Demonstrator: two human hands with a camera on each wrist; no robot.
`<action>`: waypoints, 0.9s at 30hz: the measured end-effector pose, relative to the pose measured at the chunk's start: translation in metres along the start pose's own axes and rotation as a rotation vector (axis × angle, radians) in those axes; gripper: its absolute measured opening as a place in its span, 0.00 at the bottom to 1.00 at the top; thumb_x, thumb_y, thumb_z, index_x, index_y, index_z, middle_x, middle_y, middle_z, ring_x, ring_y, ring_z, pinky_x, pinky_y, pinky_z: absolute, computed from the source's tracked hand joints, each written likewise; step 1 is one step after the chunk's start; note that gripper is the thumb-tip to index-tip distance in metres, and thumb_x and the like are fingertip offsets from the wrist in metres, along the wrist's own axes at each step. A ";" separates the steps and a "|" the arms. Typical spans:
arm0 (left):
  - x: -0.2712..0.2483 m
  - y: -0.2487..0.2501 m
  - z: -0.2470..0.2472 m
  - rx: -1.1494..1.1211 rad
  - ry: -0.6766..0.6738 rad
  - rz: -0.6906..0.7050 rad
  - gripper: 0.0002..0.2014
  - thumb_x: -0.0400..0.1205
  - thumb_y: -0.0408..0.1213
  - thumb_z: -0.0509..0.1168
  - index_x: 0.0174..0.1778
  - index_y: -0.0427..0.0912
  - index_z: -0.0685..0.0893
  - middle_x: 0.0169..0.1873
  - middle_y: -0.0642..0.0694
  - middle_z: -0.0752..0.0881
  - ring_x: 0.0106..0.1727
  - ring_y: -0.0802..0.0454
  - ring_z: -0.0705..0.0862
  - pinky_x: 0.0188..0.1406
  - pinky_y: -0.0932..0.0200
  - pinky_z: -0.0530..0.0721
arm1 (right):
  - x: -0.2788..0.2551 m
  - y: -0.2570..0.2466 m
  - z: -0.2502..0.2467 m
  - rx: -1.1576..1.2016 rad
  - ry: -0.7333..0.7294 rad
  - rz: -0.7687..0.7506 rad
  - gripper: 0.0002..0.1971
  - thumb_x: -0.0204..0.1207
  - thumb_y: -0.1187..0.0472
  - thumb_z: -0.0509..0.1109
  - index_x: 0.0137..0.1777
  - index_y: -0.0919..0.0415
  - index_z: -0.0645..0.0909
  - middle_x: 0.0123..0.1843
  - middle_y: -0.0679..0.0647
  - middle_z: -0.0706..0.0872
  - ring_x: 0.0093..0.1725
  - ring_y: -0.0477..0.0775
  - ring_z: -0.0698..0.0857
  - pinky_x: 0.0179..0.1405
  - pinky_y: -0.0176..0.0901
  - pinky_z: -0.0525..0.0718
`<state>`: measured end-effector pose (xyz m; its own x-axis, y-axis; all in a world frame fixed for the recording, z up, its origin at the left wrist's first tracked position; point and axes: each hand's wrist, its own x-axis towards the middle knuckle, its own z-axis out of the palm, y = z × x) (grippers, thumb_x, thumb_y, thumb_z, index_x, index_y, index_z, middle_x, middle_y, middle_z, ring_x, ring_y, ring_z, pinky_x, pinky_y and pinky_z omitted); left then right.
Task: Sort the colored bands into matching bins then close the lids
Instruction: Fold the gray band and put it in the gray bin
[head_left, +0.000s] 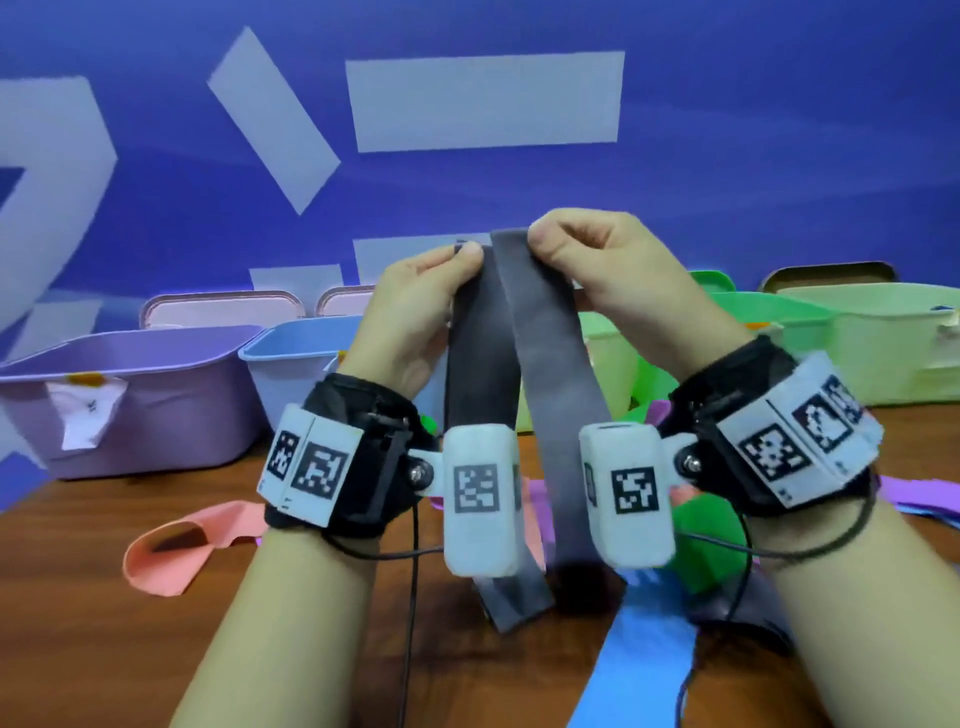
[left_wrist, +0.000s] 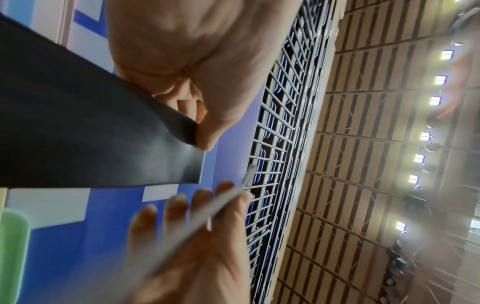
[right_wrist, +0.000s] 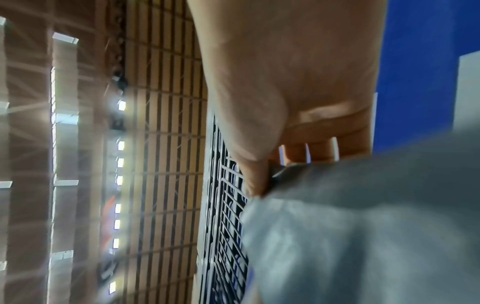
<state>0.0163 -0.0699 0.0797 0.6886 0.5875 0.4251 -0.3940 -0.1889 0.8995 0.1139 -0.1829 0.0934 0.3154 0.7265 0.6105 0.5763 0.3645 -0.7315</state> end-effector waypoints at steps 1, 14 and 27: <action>0.000 -0.001 0.004 0.000 -0.016 -0.005 0.08 0.84 0.34 0.62 0.45 0.39 0.86 0.29 0.51 0.86 0.27 0.60 0.82 0.25 0.71 0.77 | 0.000 0.006 0.004 -0.003 0.034 -0.016 0.14 0.83 0.62 0.61 0.34 0.55 0.78 0.30 0.46 0.77 0.32 0.43 0.73 0.32 0.38 0.72; 0.002 -0.012 0.023 -0.258 -0.179 -0.171 0.17 0.89 0.39 0.48 0.52 0.39 0.82 0.23 0.53 0.86 0.30 0.62 0.85 0.46 0.65 0.83 | 0.006 0.035 -0.002 -0.157 0.383 -0.154 0.10 0.70 0.61 0.75 0.31 0.47 0.79 0.22 0.34 0.81 0.26 0.34 0.78 0.29 0.28 0.75; -0.001 -0.015 0.032 -0.151 -0.130 -0.115 0.13 0.88 0.35 0.52 0.53 0.38 0.83 0.35 0.49 0.88 0.37 0.60 0.86 0.43 0.66 0.85 | 0.006 0.036 0.001 -0.361 0.473 -0.159 0.06 0.72 0.58 0.73 0.38 0.54 0.79 0.27 0.38 0.77 0.30 0.31 0.78 0.33 0.22 0.71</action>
<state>0.0408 -0.0924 0.0690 0.8031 0.4901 0.3388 -0.3882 -0.0007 0.9216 0.1358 -0.1644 0.0703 0.4578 0.3120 0.8325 0.8362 0.1669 -0.5223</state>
